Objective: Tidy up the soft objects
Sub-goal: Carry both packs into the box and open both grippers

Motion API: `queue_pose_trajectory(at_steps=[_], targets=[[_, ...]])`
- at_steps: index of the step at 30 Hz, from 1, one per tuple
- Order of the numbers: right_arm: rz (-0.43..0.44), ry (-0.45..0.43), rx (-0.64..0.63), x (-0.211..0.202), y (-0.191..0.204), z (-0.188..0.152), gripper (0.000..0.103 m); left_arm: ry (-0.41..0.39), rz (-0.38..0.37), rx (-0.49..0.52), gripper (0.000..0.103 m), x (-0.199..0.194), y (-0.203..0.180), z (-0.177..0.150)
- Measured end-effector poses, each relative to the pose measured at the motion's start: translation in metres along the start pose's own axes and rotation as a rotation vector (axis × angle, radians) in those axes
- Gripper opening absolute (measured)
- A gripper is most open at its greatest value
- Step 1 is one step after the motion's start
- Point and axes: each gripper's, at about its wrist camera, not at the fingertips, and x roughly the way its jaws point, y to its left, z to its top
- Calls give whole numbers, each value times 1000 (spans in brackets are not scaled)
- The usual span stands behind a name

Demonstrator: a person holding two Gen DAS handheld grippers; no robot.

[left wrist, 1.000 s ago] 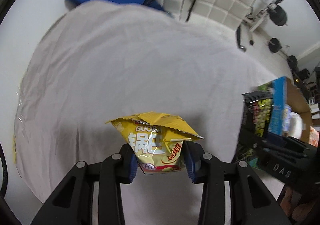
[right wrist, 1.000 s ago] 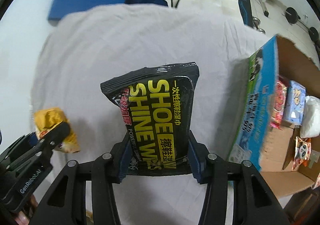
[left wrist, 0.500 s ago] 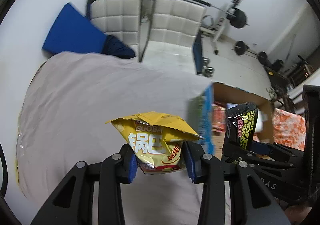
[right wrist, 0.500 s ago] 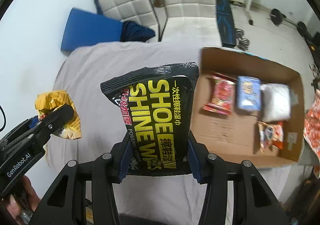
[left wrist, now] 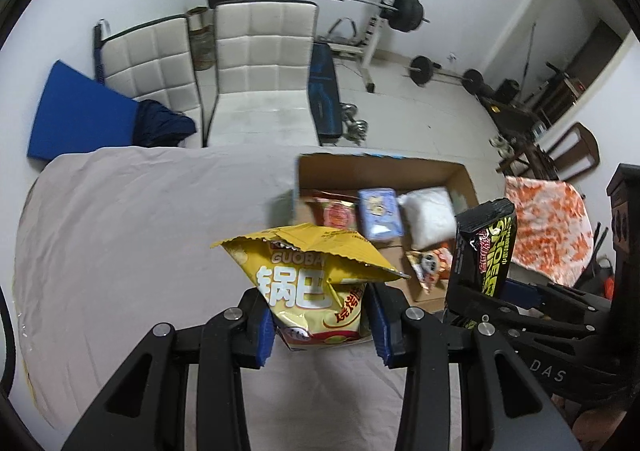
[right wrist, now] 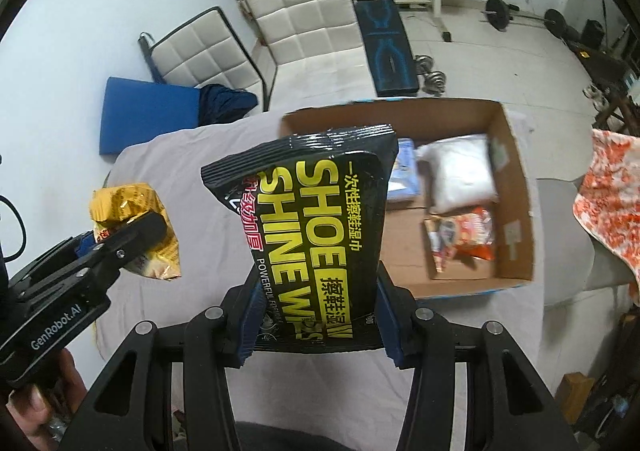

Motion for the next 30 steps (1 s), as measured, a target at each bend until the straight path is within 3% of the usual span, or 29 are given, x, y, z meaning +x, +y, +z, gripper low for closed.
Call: queue_pose_trajectory(at_steps=[11, 23, 30], targets=[[-13, 24, 43, 12, -64, 10, 52, 78, 8, 30, 36, 53, -53, 8], [5, 81, 52, 62, -93, 25, 52, 178, 43, 6, 36, 112, -58, 14], [26, 159, 63, 122, -108, 27, 52, 374, -7, -93, 36, 181, -41, 5]])
